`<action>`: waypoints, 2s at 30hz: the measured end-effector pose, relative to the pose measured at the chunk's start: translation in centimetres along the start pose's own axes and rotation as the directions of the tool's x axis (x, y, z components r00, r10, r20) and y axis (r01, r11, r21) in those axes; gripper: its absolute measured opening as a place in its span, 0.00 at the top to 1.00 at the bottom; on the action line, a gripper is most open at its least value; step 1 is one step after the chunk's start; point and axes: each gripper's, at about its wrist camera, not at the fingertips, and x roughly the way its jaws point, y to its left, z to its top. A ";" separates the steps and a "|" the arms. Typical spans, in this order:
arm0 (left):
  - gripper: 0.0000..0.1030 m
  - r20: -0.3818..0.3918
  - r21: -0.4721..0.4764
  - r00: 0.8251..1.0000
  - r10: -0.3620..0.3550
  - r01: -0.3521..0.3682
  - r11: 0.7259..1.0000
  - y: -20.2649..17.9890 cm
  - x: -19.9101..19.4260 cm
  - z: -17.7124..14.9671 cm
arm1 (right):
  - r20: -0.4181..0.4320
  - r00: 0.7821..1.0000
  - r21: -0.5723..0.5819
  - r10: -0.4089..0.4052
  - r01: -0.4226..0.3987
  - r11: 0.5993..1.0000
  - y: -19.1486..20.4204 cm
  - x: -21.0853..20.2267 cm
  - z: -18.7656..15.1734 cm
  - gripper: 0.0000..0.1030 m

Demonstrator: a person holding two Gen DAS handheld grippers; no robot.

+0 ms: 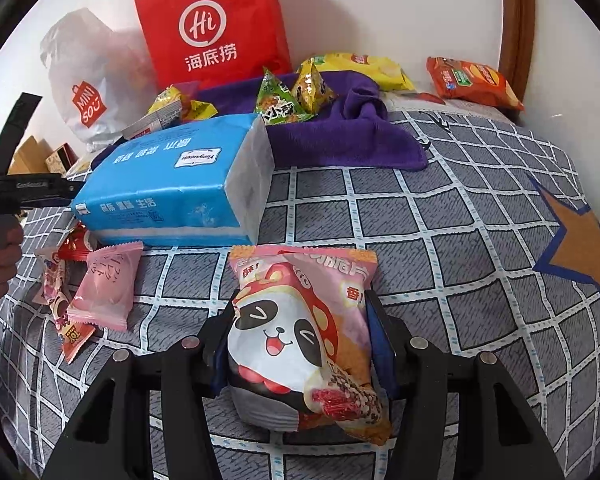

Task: Organize snacks
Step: 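Grasp the dark blue snack packet with the left tool while the right tool holds the panda bag, then carry the panda bag and blue packet up over the purple towel with both tools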

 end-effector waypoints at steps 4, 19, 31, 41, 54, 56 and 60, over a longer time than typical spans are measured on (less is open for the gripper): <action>0.21 -0.003 -0.002 1.000 -0.018 0.018 1.000 0.1 0.8 0.3 | -0.003 1.000 -0.003 -0.003 0.003 1.000 0.1 0.1 0.0 0.45; 0.41 0.031 0.020 1.000 0.000 -0.001 1.000 0.6 1.2 0.7 | -0.014 0.999 -0.046 -0.040 0.040 0.998 0.7 0.3 0.0 0.41; 0.78 0.009 -0.007 0.993 -0.115 0.115 0.993 3.3 -1.3 -1.9 | -0.014 0.999 -0.041 -0.032 0.031 0.999 0.7 0.3 -0.1 0.41; 0.79 -0.011 -0.011 0.991 -0.133 0.133 0.991 2.7 -2.5 -4.2 | -0.007 1.000 -0.014 0.003 -0.003 1.000 0.1 0.2 0.0 0.41; 0.82 0.051 -0.131 0.994 -0.094 0.100 0.986 3.7 -0.9 -2.7 | -0.007 1.000 -0.016 0.000 0.000 1.000 0.1 0.2 0.0 0.41; 0.84 0.053 -0.135 0.992 -0.112 0.118 0.984 3.4 -1.2 -3.1 | -0.007 1.000 -0.020 -0.006 0.006 1.000 0.2 0.2 0.0 0.42; 0.84 0.064 -0.121 0.988 -0.142 0.149 0.981 2.9 -2.9 -4.5 | -0.001 1.000 -0.005 -0.007 0.007 1.000 -0.2 0.1 -0.1 0.47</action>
